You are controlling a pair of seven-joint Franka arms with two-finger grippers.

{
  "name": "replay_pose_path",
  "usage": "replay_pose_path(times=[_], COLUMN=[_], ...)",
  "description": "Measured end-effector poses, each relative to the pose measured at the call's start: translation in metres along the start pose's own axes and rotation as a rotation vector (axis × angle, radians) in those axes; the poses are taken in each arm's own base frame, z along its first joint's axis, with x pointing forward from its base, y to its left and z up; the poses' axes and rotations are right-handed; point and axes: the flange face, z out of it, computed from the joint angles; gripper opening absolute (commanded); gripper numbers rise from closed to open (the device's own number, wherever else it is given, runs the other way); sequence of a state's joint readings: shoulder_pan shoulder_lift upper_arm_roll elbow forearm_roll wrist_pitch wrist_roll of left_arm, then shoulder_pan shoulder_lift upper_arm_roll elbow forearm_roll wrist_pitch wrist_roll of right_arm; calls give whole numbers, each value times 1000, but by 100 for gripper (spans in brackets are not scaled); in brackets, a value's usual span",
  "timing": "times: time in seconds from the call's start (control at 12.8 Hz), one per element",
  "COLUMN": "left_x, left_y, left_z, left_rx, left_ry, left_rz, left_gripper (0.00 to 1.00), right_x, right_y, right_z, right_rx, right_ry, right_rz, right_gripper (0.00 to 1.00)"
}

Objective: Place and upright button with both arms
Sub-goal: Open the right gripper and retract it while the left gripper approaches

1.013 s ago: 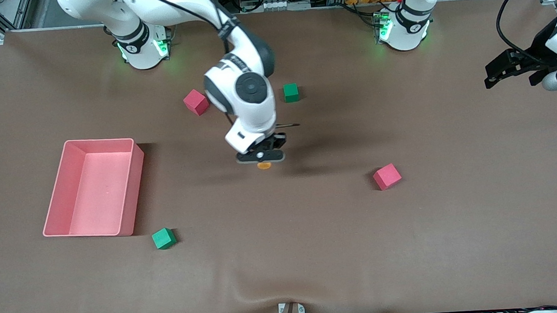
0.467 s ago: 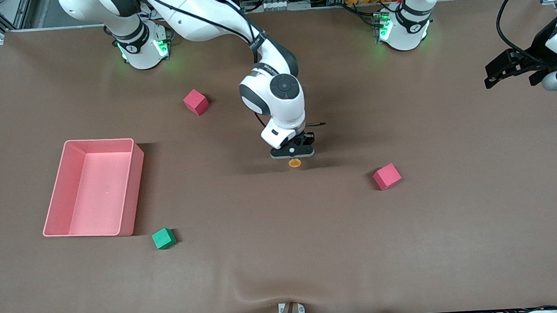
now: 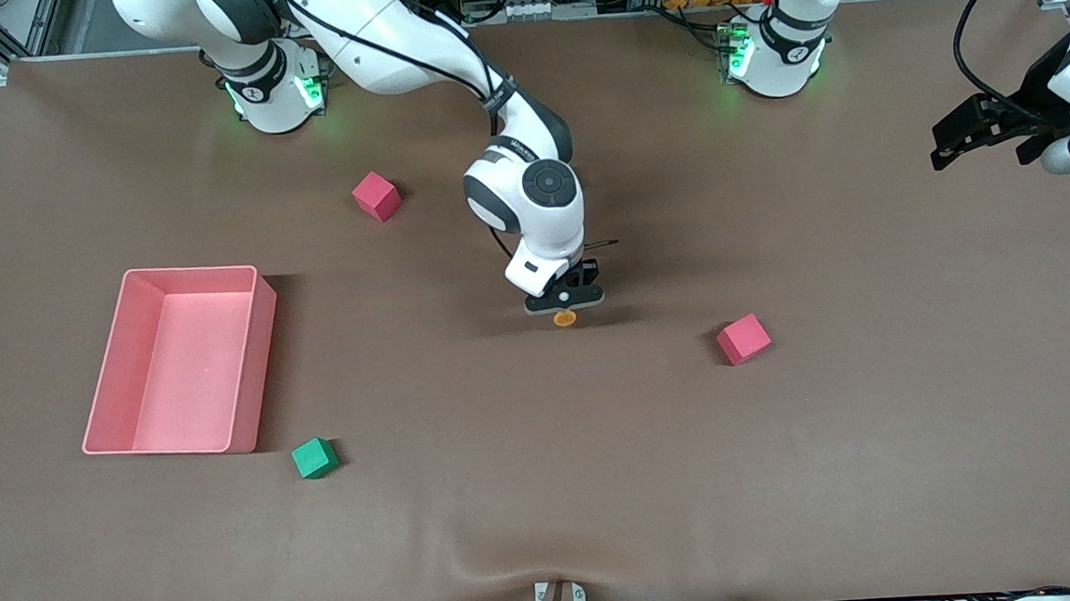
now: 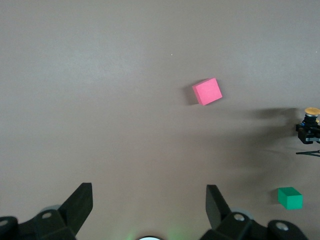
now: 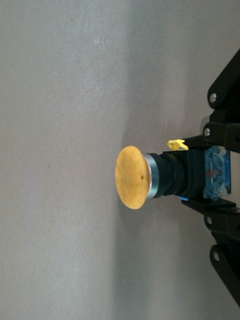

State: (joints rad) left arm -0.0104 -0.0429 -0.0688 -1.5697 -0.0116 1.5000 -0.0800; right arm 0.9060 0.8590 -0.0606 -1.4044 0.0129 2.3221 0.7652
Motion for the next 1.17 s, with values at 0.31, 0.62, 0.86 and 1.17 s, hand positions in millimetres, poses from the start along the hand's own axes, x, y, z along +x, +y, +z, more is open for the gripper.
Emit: replay_pose_path(times=[0.31,0.62,0.86,1.17], left_x=[0,-1,-3,-1], left_y=[0,0,0,4], left_z=[0,1,3,12], left_rx=[0,1,2,4], left_ry=[0,-8,-27,-58], left_rz=[0,1,1,9], left_gripper=[100,100,100,100], right_x=[7,48,90,127], right_y=[-5,25,89,201], right_z=[-13,-72,-132,-211], right_rx=[19,28,1,-15], right_ry=[22,50,25,3], right_rz=[5,61,95,74], right_gripper=[100,100,100,100])
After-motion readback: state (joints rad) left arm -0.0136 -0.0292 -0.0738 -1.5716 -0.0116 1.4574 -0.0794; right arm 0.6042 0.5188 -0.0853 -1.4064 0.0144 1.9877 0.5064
